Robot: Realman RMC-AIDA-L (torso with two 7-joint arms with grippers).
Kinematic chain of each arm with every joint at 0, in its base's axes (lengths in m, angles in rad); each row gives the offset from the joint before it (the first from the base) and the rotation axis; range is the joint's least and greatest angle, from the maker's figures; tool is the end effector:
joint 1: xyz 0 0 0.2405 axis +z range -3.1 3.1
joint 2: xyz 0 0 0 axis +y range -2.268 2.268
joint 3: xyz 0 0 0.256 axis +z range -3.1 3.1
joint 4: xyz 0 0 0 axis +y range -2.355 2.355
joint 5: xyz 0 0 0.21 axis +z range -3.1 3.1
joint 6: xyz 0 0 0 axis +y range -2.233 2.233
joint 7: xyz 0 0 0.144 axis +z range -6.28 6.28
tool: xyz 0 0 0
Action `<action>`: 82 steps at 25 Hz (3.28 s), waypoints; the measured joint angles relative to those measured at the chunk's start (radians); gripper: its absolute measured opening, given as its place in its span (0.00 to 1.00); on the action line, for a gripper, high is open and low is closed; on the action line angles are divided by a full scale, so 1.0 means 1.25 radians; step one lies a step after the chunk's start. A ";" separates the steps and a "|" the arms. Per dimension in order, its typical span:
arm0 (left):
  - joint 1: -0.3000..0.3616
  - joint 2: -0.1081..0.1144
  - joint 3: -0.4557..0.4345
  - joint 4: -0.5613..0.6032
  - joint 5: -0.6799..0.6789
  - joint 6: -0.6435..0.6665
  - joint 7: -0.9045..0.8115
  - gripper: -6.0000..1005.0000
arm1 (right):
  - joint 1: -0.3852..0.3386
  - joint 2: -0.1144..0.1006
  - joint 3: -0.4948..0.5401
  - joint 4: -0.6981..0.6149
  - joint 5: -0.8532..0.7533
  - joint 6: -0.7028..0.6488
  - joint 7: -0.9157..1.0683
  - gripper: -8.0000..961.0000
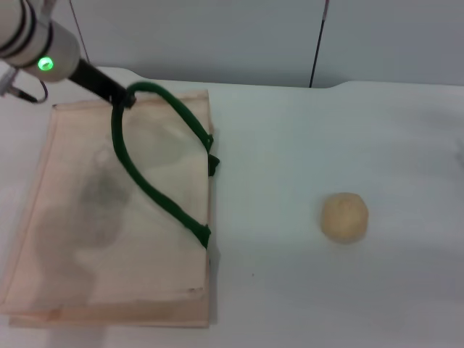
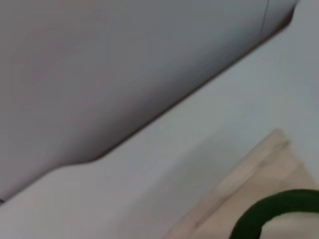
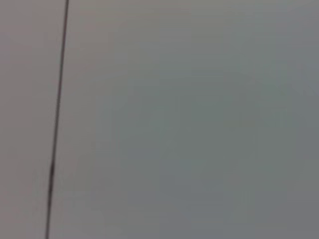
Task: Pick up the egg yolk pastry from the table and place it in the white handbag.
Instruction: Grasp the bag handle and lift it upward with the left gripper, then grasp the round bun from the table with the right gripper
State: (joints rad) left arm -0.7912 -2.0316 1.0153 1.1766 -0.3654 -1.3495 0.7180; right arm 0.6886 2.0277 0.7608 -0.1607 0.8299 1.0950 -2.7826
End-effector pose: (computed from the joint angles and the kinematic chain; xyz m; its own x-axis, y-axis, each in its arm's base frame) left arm -0.1879 0.4364 0.0749 0.7684 0.6400 0.0029 0.4792 -0.5723 -0.6654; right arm 0.3263 0.3938 0.0330 0.8023 -0.0045 -0.5969 -0.5840 -0.2127 -0.7834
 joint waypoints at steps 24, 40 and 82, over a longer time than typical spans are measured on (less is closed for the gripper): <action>0.059 0.004 -0.032 0.384 -0.136 -0.146 -0.008 0.12 | 0.019 0.004 -0.269 -0.334 -0.282 0.418 0.461 0.70; 0.057 0.003 -0.030 0.444 -0.196 -0.179 -0.010 0.12 | 0.072 0.003 -0.271 -0.331 -0.477 0.392 0.534 0.73; 0.061 0.005 -0.053 0.505 -0.192 -0.226 -0.015 0.12 | 0.127 -0.008 -0.452 -0.197 -0.544 0.293 0.654 0.91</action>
State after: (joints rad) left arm -0.7148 -2.0258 0.9492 1.8080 -0.6059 -1.6322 0.6993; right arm 0.8480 2.0177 0.1963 -0.4069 0.1500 1.4615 -1.9655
